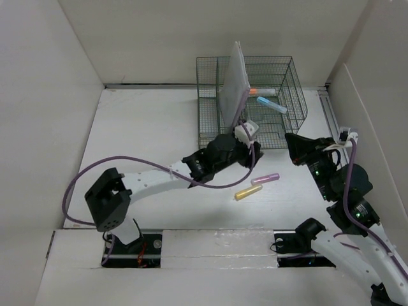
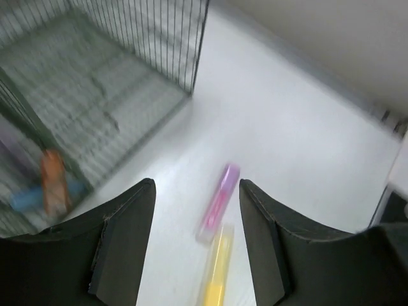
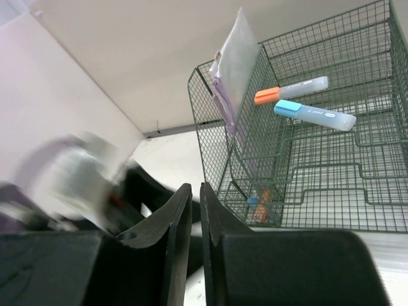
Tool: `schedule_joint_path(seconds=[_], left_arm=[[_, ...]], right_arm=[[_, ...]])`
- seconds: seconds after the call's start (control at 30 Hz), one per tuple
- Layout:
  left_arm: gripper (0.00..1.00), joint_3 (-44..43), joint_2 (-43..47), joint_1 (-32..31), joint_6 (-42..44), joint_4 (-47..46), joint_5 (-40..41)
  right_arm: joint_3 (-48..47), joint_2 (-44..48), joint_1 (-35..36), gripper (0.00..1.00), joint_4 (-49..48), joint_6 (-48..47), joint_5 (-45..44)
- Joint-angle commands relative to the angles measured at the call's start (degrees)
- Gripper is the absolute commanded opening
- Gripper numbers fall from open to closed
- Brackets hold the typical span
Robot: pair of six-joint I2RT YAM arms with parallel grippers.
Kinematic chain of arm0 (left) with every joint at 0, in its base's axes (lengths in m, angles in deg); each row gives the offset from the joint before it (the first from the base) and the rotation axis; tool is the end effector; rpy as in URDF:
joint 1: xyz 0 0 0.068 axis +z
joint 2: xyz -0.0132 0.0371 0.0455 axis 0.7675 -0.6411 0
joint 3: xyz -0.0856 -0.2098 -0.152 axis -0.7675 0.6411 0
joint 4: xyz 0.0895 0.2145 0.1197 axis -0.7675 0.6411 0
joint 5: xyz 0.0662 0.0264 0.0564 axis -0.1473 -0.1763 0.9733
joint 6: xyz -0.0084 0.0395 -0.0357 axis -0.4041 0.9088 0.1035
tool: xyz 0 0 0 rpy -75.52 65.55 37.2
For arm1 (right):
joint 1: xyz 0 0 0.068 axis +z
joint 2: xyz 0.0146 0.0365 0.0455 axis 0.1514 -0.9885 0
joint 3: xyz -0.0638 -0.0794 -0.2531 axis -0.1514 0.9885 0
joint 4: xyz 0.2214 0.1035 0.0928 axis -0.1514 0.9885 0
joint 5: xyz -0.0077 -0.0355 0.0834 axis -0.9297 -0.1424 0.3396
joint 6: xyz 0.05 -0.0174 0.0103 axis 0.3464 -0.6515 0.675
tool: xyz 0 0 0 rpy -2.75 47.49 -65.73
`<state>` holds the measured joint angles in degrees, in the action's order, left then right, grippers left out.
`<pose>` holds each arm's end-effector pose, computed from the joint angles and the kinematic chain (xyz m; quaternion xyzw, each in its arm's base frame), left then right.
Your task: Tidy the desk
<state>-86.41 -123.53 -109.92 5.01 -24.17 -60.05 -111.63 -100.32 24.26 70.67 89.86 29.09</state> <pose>0.1886 -0.3199 0.3395 0.2966 0.6397 -0.3731 0.6031 0.0912 0.0481 0.3900 0.0553 0.6377 0.2955 0.7092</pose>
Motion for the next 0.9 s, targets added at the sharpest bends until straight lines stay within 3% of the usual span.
schedule_joint_path(seconds=[0.0,0.23,0.43,0.67,0.8,0.87], left_arm=[[0.52,5.7,-3.1,-0.4,-2.3,3.5,-1.8],[0.58,10.8,-7.9,-1.0,-3.3,2.4,-2.8],[0.66,11.7,-11.4,-4.3,-1.7,5.5,-2.7],[0.59,13.6,-12.1,-5.0,-1.8,5.5,-5.2],[0.52,12.3,-14.3,-6.6,-0.8,7.8,-3.7],[0.47,11.5,-16.8,-8.6,-0.1,8.5,1.5]], right_arm=[[-0.1,-0.3,-0.3,0.17,-3.6,-0.8,0.4],[0.2,-0.5,-0.3,0.29,-3.9,-1.1,0.5],[0.5,-0.7,-0.3,0.30,-3.6,-0.9,0.3],[0.7,-1.5,-0.3,0.30,-3.8,-0.9,0.8],[0.6,-1.3,-0.3,0.30,-3.9,-0.9,0.9],[0.8,-1.3,-0.3,0.30,-3.9,-0.7,0.9]])
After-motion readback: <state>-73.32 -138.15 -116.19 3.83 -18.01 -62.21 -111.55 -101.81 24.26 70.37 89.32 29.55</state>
